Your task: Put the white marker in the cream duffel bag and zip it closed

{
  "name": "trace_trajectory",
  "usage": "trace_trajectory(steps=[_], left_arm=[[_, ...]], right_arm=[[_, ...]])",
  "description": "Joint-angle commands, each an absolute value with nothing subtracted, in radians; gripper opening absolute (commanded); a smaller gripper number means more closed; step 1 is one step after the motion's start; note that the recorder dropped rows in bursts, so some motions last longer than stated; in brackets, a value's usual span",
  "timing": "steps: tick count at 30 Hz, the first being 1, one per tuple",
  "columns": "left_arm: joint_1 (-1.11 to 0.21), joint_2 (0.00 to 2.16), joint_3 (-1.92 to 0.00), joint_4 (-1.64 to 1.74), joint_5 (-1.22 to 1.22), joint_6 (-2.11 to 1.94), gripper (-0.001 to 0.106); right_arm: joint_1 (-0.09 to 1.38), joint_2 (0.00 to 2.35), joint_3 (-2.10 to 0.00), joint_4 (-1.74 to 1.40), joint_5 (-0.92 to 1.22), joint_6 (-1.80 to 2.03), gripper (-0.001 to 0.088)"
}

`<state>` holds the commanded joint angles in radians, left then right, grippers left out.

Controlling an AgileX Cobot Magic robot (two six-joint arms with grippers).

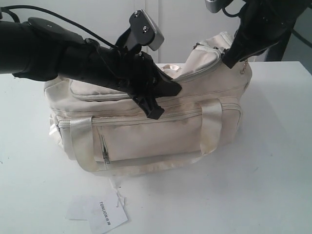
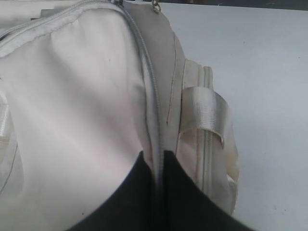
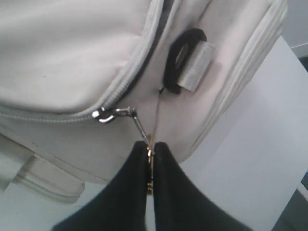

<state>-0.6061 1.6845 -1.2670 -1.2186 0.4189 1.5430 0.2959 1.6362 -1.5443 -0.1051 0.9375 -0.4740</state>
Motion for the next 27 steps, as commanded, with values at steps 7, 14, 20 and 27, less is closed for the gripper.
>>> trace_trajectory(steps=[7, 14, 20, 27], left_arm=[[-0.606, 1.685, -1.267, -1.207, 0.421, 1.543, 0.000], [-0.606, 1.684, -1.267, -1.194, 0.440, 1.545, 0.000], [-0.606, 1.684, -1.267, -1.186, 0.442, 1.545, 0.000], [-0.606, 1.684, -1.267, -1.186, 0.455, 1.545, 0.000]], right_arm=[[0.296, 1.670, -1.544, -0.105, 0.880, -0.474, 0.0000], [0.271, 1.670, -1.544, -0.105, 0.822, -0.474, 0.0000], [0.232, 1.670, -1.544, -0.103, 0.810, -0.474, 0.0000], [0.230, 1.670, -1.544, -0.098, 0.730, -0.474, 0.0000]])
